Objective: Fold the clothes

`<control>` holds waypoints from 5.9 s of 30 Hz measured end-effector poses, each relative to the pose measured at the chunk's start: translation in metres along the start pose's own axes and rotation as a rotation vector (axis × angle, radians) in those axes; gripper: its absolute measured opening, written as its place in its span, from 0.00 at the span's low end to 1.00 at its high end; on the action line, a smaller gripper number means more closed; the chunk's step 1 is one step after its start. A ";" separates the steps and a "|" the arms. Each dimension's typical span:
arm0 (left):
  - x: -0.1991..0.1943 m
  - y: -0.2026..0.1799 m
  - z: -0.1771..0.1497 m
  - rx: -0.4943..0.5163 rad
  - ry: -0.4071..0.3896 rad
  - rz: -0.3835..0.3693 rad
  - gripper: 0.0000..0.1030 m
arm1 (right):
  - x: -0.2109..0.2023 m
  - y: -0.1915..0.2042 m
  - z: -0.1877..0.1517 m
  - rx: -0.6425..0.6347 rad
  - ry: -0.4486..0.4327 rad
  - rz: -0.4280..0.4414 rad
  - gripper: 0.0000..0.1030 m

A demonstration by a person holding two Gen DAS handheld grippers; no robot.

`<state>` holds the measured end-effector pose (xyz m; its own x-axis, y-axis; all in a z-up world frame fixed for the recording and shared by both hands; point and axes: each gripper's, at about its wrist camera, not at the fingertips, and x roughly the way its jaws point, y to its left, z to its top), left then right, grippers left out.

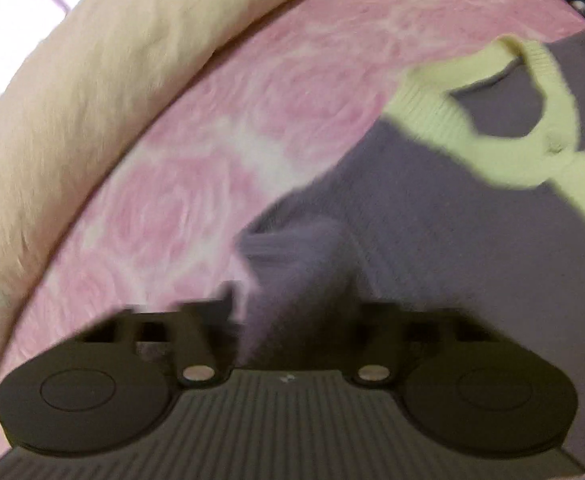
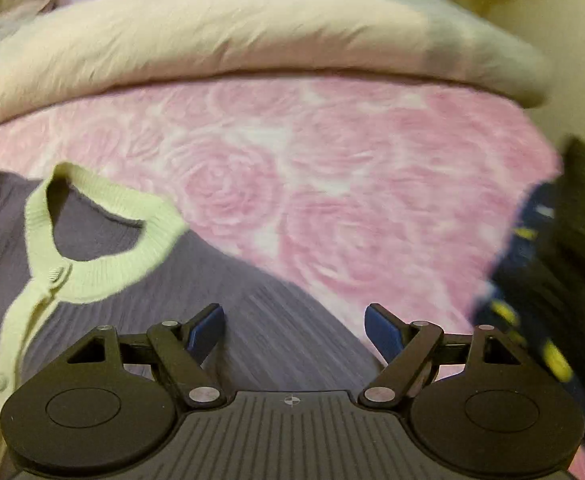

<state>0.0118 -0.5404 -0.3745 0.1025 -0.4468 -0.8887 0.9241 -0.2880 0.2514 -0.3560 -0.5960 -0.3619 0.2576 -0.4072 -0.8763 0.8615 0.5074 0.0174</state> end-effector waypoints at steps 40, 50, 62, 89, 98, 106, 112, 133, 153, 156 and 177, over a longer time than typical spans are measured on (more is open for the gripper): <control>-0.083 0.122 -0.243 -1.369 -0.106 -0.130 0.22 | -0.021 0.074 0.001 0.504 -0.078 0.096 0.67; -0.198 0.274 -0.251 -1.334 -0.348 -0.229 0.03 | -0.074 0.067 -0.035 0.596 -0.061 0.029 0.67; -0.164 0.358 -0.377 -1.438 -0.050 0.097 0.22 | -0.095 0.120 -0.060 0.714 -0.060 -0.022 0.67; -0.088 0.259 -0.357 -1.018 0.178 0.489 0.38 | -0.119 0.130 -0.143 0.824 -0.004 -0.116 0.67; -0.154 0.154 -0.356 -1.290 0.261 0.419 0.36 | -0.108 -0.015 -0.200 1.317 -0.188 0.034 0.67; -0.172 0.025 -0.290 -1.354 0.224 0.260 0.36 | -0.064 -0.119 -0.232 2.070 -0.402 0.530 0.67; -0.176 -0.008 -0.254 -1.345 0.214 0.255 0.36 | -0.011 -0.146 -0.217 2.251 -0.166 0.570 0.49; -0.194 -0.040 -0.258 -1.342 0.155 0.170 0.38 | -0.138 -0.183 -0.071 0.625 -0.381 -0.436 0.80; -0.156 -0.077 -0.323 -1.319 -0.029 -0.203 0.02 | -0.077 0.038 -0.207 0.733 0.099 0.446 0.10; -0.174 -0.074 -0.319 -1.172 -0.044 -0.183 0.03 | -0.093 0.042 -0.197 0.632 0.102 0.317 0.04; -0.153 -0.134 -0.237 -0.861 -0.099 -0.266 0.04 | -0.049 0.227 -0.151 -0.115 -0.004 0.083 0.41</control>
<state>-0.0406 -0.2324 -0.3631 -0.1489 -0.5387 -0.8292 0.8724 0.3232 -0.3667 -0.2394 -0.3459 -0.3875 0.3274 -0.3631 -0.8723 0.7814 0.6232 0.0338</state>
